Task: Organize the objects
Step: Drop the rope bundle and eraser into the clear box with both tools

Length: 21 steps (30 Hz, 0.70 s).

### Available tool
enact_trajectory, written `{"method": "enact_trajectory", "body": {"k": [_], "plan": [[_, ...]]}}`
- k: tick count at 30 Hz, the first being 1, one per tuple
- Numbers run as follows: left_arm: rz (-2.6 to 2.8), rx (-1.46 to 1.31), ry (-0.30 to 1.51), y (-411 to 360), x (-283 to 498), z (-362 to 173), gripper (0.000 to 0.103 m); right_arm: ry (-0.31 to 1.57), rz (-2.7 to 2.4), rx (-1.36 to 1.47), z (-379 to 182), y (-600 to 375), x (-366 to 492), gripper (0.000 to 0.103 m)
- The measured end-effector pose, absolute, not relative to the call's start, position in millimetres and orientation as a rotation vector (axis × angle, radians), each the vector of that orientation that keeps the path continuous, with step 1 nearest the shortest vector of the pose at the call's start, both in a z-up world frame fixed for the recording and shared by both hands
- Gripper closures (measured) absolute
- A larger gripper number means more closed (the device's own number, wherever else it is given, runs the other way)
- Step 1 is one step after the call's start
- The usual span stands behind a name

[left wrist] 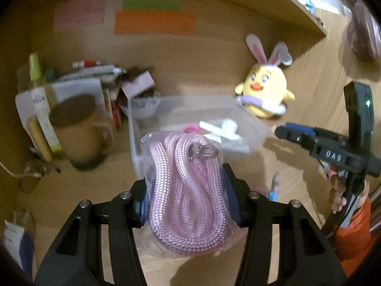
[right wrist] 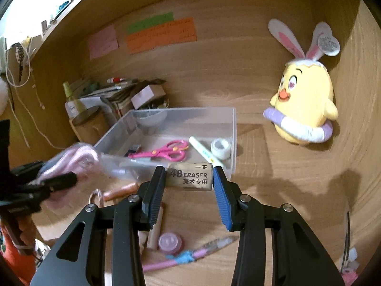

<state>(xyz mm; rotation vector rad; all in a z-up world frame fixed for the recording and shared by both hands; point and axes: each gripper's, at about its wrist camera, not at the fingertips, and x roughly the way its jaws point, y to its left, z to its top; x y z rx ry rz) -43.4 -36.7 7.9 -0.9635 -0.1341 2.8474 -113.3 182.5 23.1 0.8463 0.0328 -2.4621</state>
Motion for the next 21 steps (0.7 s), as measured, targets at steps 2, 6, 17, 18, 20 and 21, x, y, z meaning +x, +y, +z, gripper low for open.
{"method": "enact_trajectory", "body": {"k": [2, 6, 17, 18, 20, 21], "plan": [[2.865, -0.954, -0.132, -42, -53, 14, 0.051, 0.041, -2.464, 0.841, 25, 179, -119, 0.066], [2.856, -0.977, -0.162, -52, -77, 16, 0.051, 0.064, -2.464, 0.847, 25, 168, -134, 0.066], [2.782, -1.152, -0.15, -49, -150, -8, 0.051, 0.099, -2.4, 0.987, -7, 137, -185, 0.066], [2.776, -1.162, -0.151, -48, -153, -10, 0.051, 0.1, -2.395, 0.998, -10, 136, -188, 0.066], [2.77, -1.186, -0.148, -45, -161, -16, 0.051, 0.097, -2.382, 1.021, -15, 133, -192, 0.066], [2.772, -1.187, -0.146, -45, -163, -17, 0.05, 0.096, -2.379, 1.025, -17, 132, -193, 0.065]]}}
